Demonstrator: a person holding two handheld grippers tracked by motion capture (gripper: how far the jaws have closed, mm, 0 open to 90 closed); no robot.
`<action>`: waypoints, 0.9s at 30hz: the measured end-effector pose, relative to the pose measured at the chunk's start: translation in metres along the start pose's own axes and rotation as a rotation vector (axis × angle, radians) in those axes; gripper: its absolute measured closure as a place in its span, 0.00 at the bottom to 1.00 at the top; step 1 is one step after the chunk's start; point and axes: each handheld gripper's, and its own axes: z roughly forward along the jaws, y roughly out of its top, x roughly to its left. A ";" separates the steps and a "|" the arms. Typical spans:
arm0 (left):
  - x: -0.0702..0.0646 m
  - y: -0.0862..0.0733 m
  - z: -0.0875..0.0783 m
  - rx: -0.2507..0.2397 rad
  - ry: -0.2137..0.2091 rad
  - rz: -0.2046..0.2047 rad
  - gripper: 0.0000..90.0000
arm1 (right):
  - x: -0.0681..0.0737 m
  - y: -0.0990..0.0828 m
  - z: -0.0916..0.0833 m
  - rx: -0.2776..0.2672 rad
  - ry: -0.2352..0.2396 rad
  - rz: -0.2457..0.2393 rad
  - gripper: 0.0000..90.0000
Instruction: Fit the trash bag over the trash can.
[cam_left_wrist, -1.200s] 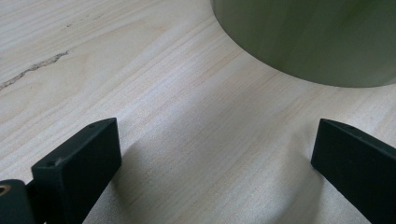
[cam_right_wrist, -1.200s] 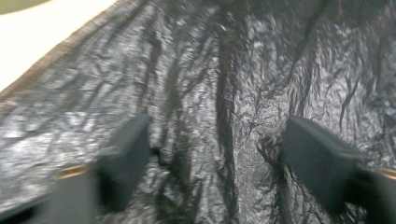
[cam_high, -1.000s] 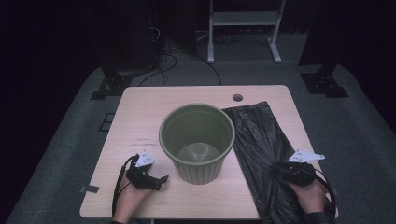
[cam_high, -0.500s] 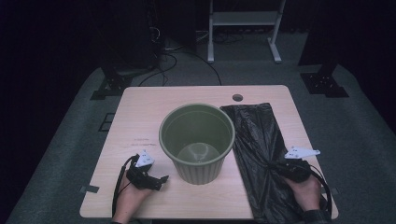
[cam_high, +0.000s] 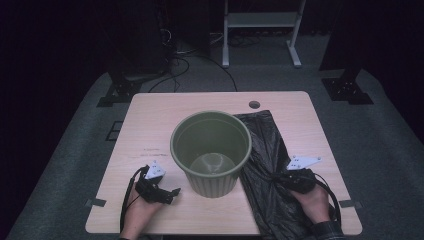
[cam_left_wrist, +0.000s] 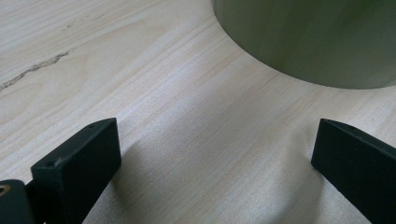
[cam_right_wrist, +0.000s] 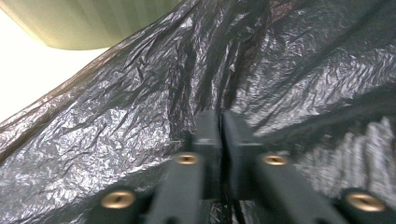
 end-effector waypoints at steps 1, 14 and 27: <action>0.000 0.000 0.000 0.000 0.000 0.000 0.00 | 0.000 0.000 -0.001 -0.001 -0.013 0.001 0.81; 0.000 0.000 0.000 0.000 0.000 0.000 0.00 | -0.021 0.005 -0.024 -0.006 -0.211 0.139 0.13; 0.000 0.000 0.000 0.000 0.000 0.000 0.00 | -0.054 -0.003 -0.013 0.053 -0.230 0.219 0.11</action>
